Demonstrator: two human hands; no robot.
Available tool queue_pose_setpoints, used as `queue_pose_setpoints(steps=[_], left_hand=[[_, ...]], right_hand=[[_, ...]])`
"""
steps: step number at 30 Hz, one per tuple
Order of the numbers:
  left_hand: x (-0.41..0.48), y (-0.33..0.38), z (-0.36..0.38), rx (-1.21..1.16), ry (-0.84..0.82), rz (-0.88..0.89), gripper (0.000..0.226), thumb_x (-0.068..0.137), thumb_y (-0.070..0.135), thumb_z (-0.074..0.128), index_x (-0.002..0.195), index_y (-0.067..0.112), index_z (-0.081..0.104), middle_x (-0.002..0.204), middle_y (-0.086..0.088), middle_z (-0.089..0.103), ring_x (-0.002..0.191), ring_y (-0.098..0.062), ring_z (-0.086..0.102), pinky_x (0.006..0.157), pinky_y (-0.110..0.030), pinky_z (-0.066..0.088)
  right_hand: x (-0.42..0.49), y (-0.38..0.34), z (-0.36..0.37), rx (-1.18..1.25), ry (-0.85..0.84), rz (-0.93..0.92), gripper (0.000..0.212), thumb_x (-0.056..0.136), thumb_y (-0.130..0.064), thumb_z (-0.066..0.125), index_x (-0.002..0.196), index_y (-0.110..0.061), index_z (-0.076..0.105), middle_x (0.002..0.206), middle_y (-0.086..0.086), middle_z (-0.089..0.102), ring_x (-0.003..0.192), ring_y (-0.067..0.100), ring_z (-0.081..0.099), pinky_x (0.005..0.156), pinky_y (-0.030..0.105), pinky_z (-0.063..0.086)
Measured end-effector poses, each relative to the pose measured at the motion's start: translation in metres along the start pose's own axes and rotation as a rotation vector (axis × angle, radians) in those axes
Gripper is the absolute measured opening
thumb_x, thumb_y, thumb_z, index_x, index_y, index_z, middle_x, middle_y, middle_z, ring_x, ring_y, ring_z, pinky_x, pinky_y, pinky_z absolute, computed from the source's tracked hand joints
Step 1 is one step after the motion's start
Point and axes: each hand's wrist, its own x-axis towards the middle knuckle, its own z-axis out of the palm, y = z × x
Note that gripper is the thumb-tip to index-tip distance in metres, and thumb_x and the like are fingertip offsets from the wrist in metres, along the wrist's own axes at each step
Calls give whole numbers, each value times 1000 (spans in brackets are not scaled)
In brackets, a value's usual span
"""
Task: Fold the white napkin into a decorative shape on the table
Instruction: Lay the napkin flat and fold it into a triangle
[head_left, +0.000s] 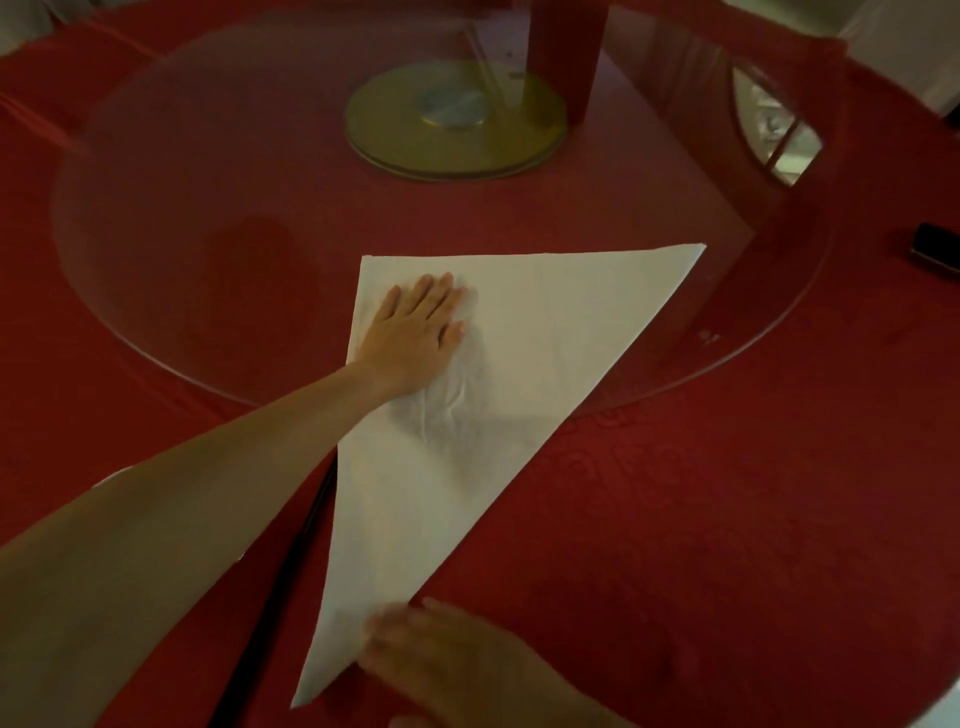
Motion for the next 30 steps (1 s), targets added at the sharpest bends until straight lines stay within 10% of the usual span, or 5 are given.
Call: queue_pose_setpoints(steps=[5, 8, 13, 17, 30], left_hand=[[-27, 15, -15, -186, 71, 160, 51, 98, 31, 31, 145, 15, 20, 156, -5, 17, 144, -15, 5, 118, -32, -1], [-56, 27, -12, -185, 43, 288, 61, 94, 49, 28, 145, 18, 18, 156, -1, 16, 140, -5, -2, 113, -20, -10], [-77, 28, 1, -21, -11, 372, 66, 93, 53, 28, 147, 20, 9, 157, 0, 8, 140, -6, -9, 113, -20, -14], [-81, 34, 4, -6, 92, 381, 58, 95, 41, 37, 144, 12, 24, 153, -9, 25, 143, -21, 15, 116, -36, -2], [-93, 40, -38, -224, 299, 347, 27, 87, 10, 51, 107, 3, 67, 105, -16, 71, 97, -30, 67, 89, -42, 50]], right_hand=[[3, 79, -42, 572, 605, 976, 9, 87, -17, 62, 97, -17, 61, 86, -6, 65, 77, 9, 61, 67, 14, 46], [14, 106, -50, 746, 705, 1203, 14, 87, -22, 64, 93, -18, 52, 76, -15, 58, 69, -1, 57, 53, 5, 43], [28, 107, -36, 854, 700, 1332, 23, 82, -17, 68, 96, -16, 49, 75, -14, 56, 67, 1, 56, 52, 5, 42], [35, 106, -37, 1035, 810, 1393, 23, 81, -12, 67, 96, -17, 50, 81, -1, 62, 75, 21, 64, 67, 32, 54], [28, 113, -77, 631, 541, 1025, 31, 87, -9, 60, 119, -9, 61, 93, 5, 65, 78, 10, 55, 72, 8, 36]])
